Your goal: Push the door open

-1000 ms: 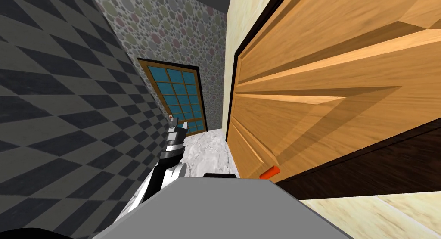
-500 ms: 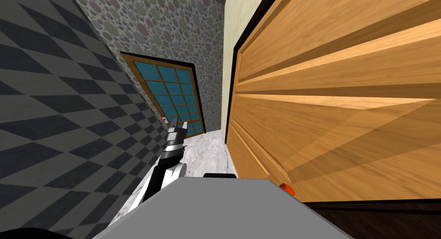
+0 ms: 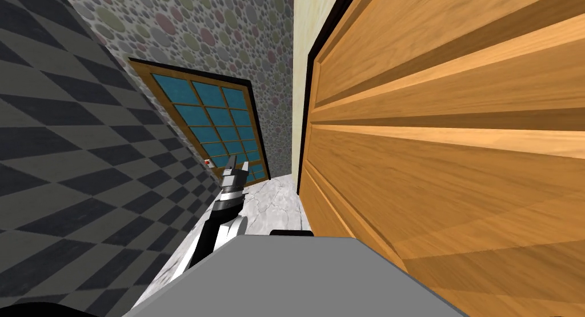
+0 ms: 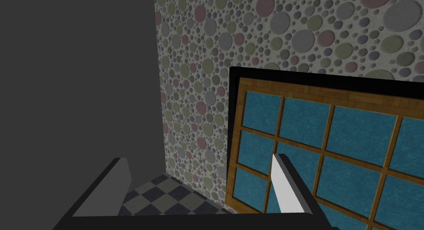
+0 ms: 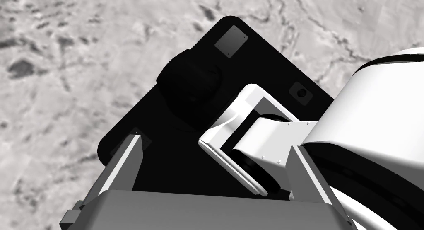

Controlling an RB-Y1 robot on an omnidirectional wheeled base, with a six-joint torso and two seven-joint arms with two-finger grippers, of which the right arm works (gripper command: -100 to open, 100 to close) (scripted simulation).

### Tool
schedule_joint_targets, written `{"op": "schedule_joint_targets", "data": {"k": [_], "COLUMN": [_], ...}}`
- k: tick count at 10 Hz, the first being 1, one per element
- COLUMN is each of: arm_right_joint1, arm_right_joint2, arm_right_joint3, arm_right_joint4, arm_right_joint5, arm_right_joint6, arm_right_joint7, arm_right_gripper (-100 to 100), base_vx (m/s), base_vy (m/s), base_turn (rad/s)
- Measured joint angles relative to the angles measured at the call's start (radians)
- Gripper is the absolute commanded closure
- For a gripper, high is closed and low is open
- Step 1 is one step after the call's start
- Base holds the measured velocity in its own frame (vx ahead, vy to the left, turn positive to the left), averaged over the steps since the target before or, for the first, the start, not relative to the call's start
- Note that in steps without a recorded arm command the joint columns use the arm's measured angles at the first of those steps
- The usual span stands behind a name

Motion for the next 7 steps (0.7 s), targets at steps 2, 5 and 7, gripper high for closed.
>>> {"op": "schedule_joint_targets", "data": {"k": [2,5,7], "arm_right_joint1": [0.001,0.002,0.004], "arm_right_joint2": [-0.009,-0.011,-0.018], "arm_right_joint3": [0.006,0.016,0.020], "arm_right_joint4": [0.031,0.068,0.083], "arm_right_joint5": [-0.030,-0.057,-0.075], "arm_right_joint6": [0.039,0.075,0.103], "arm_right_joint7": [0.036,0.067,0.085], "arm_right_gripper": [-100,-100,-100], "base_vx": [0.162,0.114,0.102], "base_vy": [-0.052,-0.049,-0.052], "base_turn": [-0.054,-0.038,-0.022]}}
